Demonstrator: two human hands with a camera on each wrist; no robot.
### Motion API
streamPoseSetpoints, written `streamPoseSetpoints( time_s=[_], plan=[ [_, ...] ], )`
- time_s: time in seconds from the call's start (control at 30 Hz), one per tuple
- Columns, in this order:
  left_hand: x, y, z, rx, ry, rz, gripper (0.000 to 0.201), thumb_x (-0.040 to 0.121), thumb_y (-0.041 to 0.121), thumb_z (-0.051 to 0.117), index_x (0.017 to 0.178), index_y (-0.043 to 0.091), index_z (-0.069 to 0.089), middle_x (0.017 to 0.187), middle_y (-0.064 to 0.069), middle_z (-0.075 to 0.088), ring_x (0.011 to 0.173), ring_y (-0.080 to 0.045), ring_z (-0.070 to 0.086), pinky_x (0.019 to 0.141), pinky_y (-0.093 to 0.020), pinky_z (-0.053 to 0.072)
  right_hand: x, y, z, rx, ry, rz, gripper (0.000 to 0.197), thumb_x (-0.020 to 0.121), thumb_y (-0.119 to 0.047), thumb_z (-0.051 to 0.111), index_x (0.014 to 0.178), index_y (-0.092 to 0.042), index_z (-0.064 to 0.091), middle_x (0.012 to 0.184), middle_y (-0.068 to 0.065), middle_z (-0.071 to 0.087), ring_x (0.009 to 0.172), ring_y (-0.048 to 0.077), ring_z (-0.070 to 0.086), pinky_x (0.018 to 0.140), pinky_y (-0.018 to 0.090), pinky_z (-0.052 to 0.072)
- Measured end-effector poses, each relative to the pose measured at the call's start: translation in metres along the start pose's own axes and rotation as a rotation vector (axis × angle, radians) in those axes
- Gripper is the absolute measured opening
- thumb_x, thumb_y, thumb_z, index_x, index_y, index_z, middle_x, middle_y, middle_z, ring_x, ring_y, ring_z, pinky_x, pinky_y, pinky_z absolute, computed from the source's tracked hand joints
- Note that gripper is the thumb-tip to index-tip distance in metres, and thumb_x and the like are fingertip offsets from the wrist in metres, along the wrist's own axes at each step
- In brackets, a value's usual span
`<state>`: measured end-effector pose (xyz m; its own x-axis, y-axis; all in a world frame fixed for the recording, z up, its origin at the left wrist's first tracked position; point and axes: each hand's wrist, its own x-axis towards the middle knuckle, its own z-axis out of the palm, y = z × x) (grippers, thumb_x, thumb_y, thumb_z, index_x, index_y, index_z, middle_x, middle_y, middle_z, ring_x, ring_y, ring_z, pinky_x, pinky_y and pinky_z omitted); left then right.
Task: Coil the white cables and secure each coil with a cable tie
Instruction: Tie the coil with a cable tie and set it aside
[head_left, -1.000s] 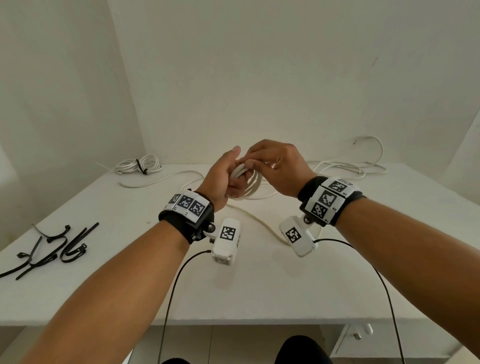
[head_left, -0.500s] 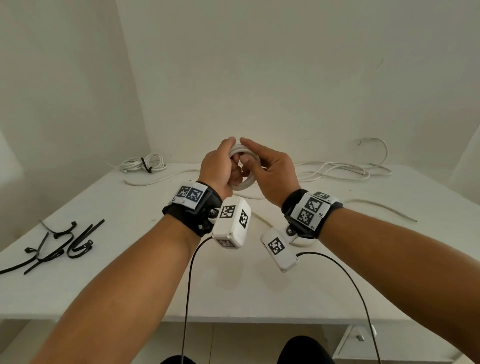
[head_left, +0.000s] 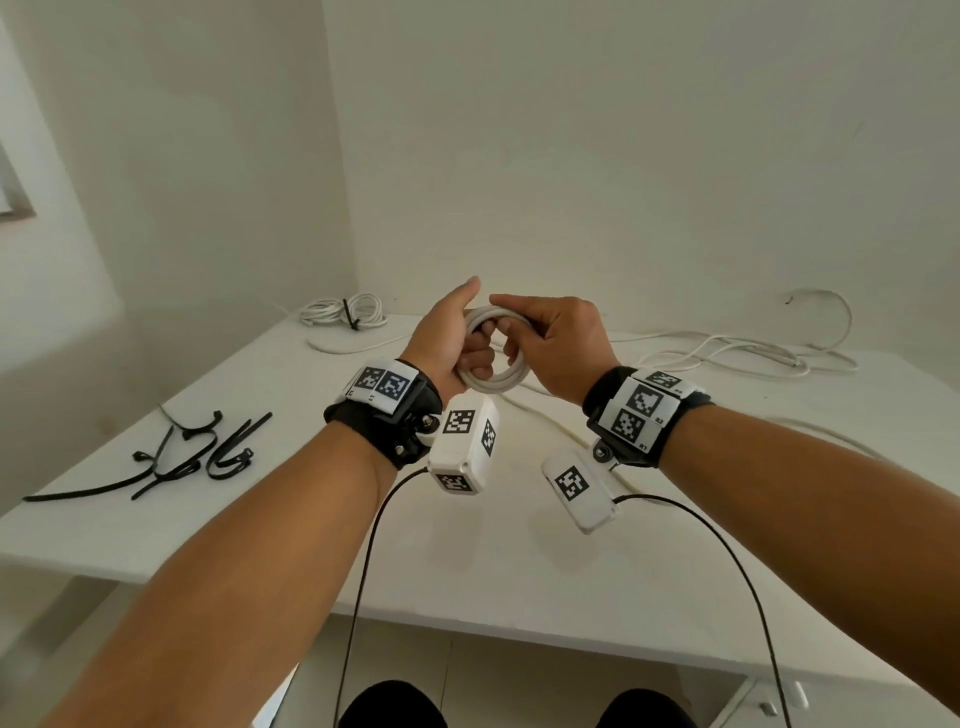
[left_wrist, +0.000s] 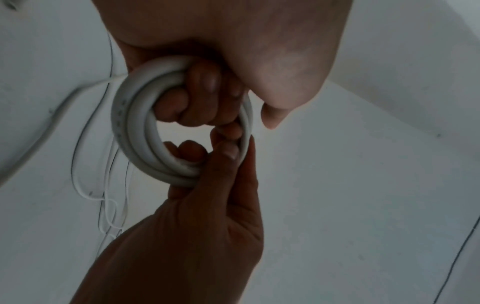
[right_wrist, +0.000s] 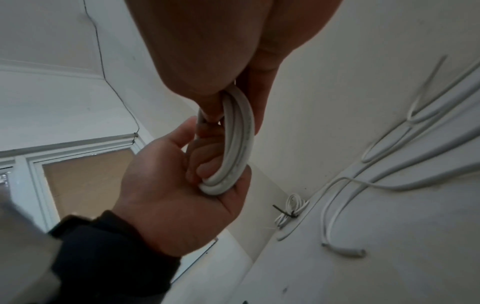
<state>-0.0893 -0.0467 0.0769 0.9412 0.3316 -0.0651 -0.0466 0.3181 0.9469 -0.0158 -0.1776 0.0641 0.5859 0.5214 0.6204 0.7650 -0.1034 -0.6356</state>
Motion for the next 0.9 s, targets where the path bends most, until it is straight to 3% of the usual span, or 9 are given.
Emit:
streamPoseSetpoints(
  time_s=[0.13,0.27,0.37,0.47,0.57,0.7,0.9],
  plan=[
    [-0.011,0.003,-0.032,0.053,0.207,0.138,0.043,0.097,0.027,0.045,0.056,0.015,0.040,0.042,0.003,0.026,0.035,-0.012,0.023,0.040,-0.018,0.023,0.014,-0.020,0.031,0.027,-0.159,-0.031,0.027,0.094,-0.016,0.065,0.119,-0.024,0.071,0.078,-0.005,0.075,0.073,0.004,0.070,0.075,0.021,0.057],
    [-0.021,0.013,-0.086,0.073,0.410,0.206,0.037,0.093,0.022,0.047,0.058,0.017,0.039,0.039,0.006,0.028,0.033,-0.011,0.023,0.040,-0.017,0.019,0.024,-0.033,0.065,-0.017,-0.304,0.054,0.035,0.090,-0.038,0.069,0.122,-0.024,0.069,0.096,-0.010,0.075,0.080,0.000,0.067,0.088,0.028,0.057],
    [-0.034,0.022,-0.137,0.051,0.598,0.232,0.033,0.090,0.020,0.050,0.059,0.015,0.040,0.038,0.006,0.029,0.032,-0.011,0.022,0.042,-0.017,0.017,0.026,-0.042,0.093,-0.176,-0.464,0.078,0.024,0.089,-0.042,0.068,0.102,-0.024,0.077,0.083,-0.013,0.071,0.076,0.002,0.064,0.085,0.031,0.056],
    [-0.051,0.028,-0.185,0.056,0.742,0.211,0.028,0.085,0.018,0.051,0.059,0.014,0.042,0.038,0.005,0.030,0.036,-0.013,0.022,0.043,-0.019,0.017,0.022,-0.057,0.131,-0.373,-0.699,-0.020,0.020,0.088,-0.035,0.068,0.096,-0.020,0.079,0.090,-0.007,0.075,0.088,0.010,0.067,0.086,0.029,0.054],
    [-0.064,0.029,-0.222,0.068,0.810,0.200,0.025,0.082,0.018,0.050,0.059,0.014,0.041,0.040,0.005,0.029,0.038,-0.014,0.021,0.041,-0.019,0.017,0.020,-0.073,0.174,-0.442,-0.834,-0.168,0.019,0.089,-0.027,0.068,0.101,-0.018,0.078,0.102,-0.002,0.076,0.097,0.015,0.067,0.090,0.029,0.052],
    [-0.079,0.025,-0.253,0.046,0.864,0.179,0.026,0.081,0.019,0.051,0.057,0.014,0.043,0.045,0.002,0.029,0.038,-0.014,0.021,0.041,-0.019,0.018,0.023,-0.089,0.222,-0.450,-0.862,-0.278,0.025,0.090,-0.025,0.069,0.112,-0.016,0.074,0.114,0.000,0.073,0.109,0.018,0.064,0.095,0.028,0.047],
    [-0.090,0.020,-0.279,0.039,0.880,0.155,0.029,0.083,0.019,0.050,0.056,0.012,0.041,0.046,0.001,0.026,0.037,-0.014,0.019,0.040,-0.018,0.018,0.027,-0.098,0.266,-0.522,-0.910,-0.329,0.025,0.089,-0.022,0.068,0.112,-0.018,0.074,0.110,0.003,0.074,0.106,0.024,0.065,0.094,0.038,0.052]
  ],
)
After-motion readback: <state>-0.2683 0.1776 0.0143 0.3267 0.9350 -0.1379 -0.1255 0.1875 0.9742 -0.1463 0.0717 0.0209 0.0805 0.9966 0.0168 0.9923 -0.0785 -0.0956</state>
